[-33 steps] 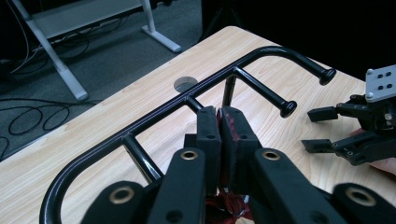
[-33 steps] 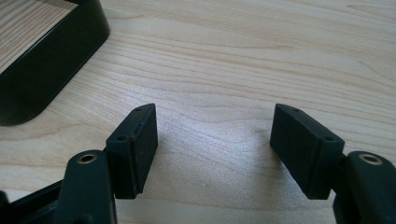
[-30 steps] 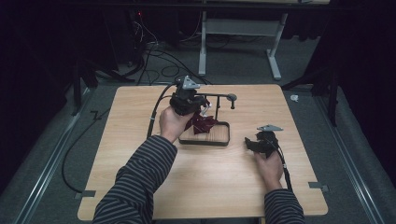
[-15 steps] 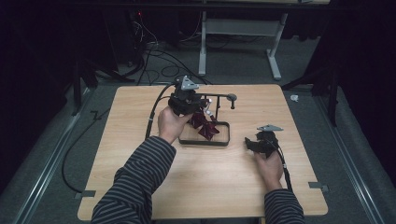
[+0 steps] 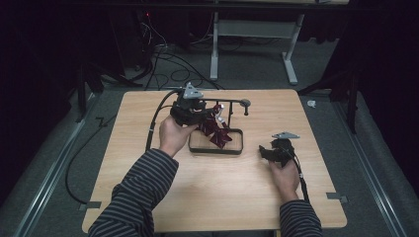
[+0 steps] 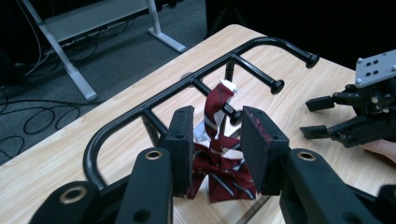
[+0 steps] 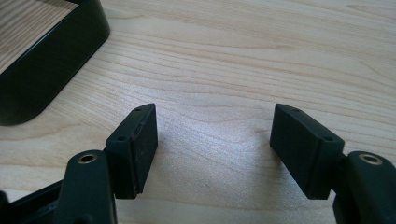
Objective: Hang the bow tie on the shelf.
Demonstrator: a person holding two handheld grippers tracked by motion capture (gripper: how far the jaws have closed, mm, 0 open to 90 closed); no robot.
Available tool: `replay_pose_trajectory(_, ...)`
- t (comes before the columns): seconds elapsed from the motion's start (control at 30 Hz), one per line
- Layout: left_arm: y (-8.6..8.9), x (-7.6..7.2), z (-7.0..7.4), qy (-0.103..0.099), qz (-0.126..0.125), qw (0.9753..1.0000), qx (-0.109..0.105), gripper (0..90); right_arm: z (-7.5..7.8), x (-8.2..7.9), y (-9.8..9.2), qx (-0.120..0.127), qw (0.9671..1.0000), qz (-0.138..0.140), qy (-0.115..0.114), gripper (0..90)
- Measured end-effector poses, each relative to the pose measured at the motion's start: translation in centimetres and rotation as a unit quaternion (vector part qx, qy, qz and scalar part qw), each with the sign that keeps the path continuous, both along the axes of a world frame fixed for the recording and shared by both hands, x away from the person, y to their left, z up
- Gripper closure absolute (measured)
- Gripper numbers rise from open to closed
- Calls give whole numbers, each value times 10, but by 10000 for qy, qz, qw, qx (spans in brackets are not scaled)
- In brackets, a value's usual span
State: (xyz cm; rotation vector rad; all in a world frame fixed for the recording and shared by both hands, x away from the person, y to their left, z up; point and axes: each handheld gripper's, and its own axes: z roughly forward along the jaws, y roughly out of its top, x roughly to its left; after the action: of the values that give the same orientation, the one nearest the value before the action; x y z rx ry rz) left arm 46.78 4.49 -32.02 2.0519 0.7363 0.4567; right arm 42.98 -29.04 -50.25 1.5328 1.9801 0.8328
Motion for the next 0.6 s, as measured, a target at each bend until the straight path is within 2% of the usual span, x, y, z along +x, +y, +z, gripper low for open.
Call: replay_pose_trajectory(0.6,32,-21,-8,114,104,9997,-169,636,0,0,0,-3,10000,4,-3,336)
